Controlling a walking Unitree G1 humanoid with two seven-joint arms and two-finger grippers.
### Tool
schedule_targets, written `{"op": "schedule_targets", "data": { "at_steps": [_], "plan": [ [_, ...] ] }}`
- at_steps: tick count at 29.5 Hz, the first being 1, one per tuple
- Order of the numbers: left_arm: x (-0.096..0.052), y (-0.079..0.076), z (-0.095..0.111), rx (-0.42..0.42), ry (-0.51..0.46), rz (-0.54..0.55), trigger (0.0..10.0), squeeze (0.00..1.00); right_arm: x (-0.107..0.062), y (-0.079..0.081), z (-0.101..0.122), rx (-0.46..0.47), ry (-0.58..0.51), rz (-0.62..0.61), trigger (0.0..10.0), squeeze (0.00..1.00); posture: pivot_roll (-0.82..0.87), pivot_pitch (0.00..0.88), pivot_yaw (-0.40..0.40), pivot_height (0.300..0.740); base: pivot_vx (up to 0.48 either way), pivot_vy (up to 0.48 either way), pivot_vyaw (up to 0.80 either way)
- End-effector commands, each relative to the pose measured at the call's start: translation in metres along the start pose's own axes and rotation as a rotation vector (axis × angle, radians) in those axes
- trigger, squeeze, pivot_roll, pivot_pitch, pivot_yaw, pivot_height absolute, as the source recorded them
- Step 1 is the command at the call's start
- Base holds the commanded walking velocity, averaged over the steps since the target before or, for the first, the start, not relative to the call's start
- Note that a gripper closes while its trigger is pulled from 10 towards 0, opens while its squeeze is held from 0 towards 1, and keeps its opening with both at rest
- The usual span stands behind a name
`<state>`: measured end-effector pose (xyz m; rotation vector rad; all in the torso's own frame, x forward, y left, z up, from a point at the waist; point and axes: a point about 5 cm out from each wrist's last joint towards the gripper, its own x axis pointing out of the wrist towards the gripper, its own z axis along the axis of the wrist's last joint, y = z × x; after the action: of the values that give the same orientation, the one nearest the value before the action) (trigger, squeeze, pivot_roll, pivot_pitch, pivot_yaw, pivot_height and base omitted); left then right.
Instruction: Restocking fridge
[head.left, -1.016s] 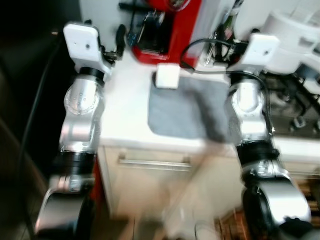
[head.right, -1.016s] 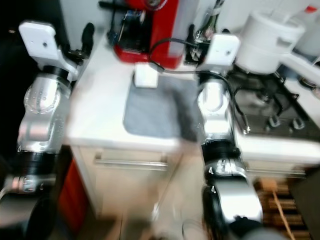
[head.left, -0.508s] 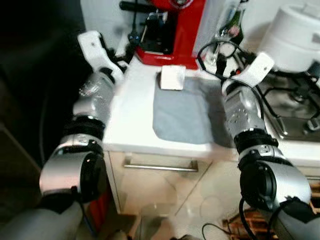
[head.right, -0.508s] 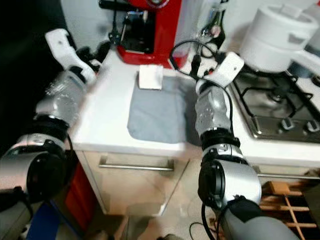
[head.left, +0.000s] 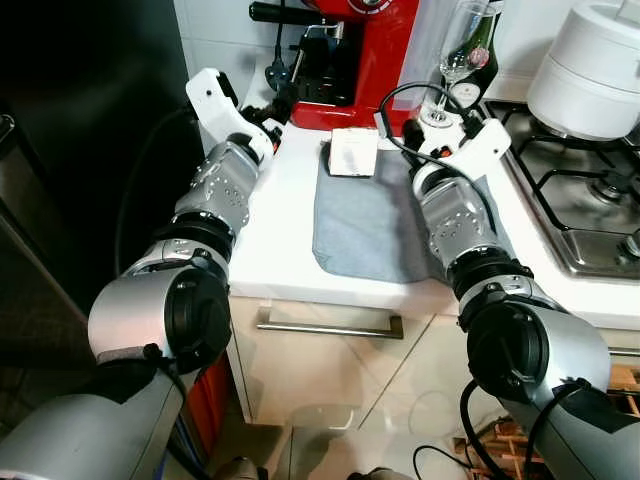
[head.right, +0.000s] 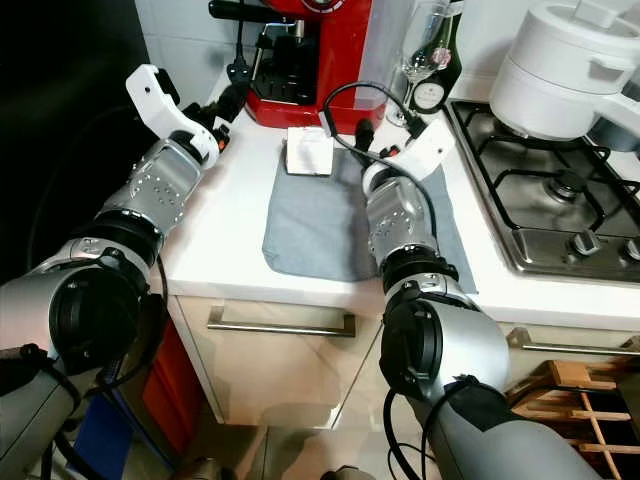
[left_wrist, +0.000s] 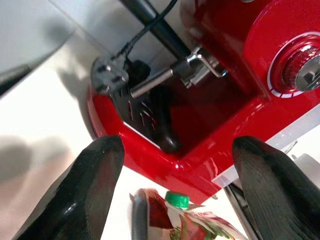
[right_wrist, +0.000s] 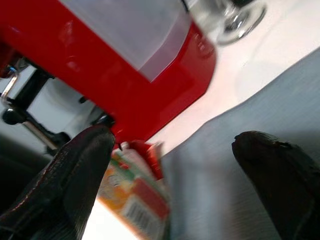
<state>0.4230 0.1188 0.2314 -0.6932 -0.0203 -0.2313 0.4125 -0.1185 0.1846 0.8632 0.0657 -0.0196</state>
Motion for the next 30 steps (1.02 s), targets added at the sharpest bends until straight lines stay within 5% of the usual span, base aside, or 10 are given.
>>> {"op": "schedule_targets", "data": {
  "at_steps": [1,19,30],
  "plan": [
    [0.001,-0.005,-0.010,-0.026,0.044,0.007,10.0,0.00,0.002,0.008,0.003,0.040,0.004,0.014,10.0,0.00,-0.07,0.000,-0.020,0.740,0.000,0.000,0.00],
    [0.003,-0.040,-0.049,-0.091,0.181,-0.073,10.0,0.00,-0.001,0.031,-0.030,0.190,0.176,0.108,10.0,0.00,-0.20,0.032,0.025,0.740,0.000,0.000,0.00],
    [0.001,-0.050,-0.057,-0.179,0.218,-0.194,10.0,0.00,-0.003,0.068,-0.032,0.217,0.225,0.302,10.0,0.00,-0.16,0.036,0.002,0.740,0.000,0.000,0.00]
  ]
}}
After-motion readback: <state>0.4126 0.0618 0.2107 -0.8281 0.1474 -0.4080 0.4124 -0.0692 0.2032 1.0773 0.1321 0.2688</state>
